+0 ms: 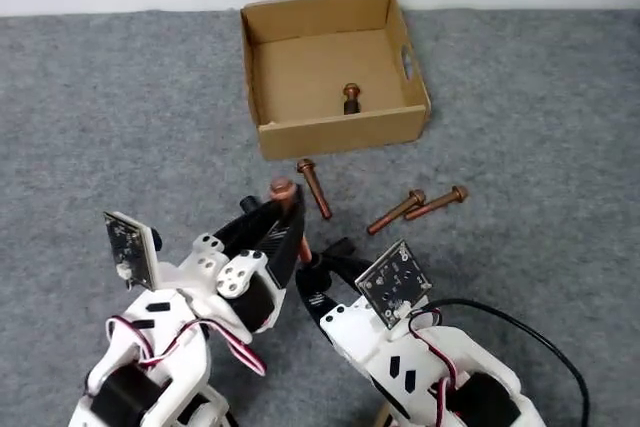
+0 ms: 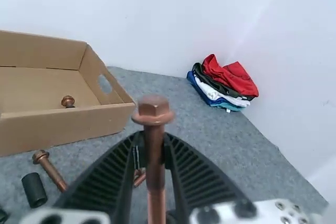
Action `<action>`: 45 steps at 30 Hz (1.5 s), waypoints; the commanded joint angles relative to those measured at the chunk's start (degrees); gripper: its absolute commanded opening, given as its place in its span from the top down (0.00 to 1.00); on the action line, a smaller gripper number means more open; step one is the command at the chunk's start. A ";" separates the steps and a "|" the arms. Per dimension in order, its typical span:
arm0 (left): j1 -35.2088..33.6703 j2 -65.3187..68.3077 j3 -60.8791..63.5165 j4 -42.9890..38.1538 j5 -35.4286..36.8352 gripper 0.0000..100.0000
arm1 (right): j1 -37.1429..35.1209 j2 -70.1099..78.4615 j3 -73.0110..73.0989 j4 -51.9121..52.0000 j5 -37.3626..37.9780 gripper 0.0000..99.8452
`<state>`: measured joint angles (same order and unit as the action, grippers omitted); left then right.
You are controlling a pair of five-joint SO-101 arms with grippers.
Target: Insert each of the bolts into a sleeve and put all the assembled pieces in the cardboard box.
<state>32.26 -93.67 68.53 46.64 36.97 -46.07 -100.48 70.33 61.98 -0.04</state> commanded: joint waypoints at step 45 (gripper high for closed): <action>-0.70 -5.19 -6.99 19.69 -19.78 0.86 | -0.13 0.04 -1.58 -1.19 0.62 0.99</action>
<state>33.85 -99.12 64.13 66.24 18.51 -45.98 -100.13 70.51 62.07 0.22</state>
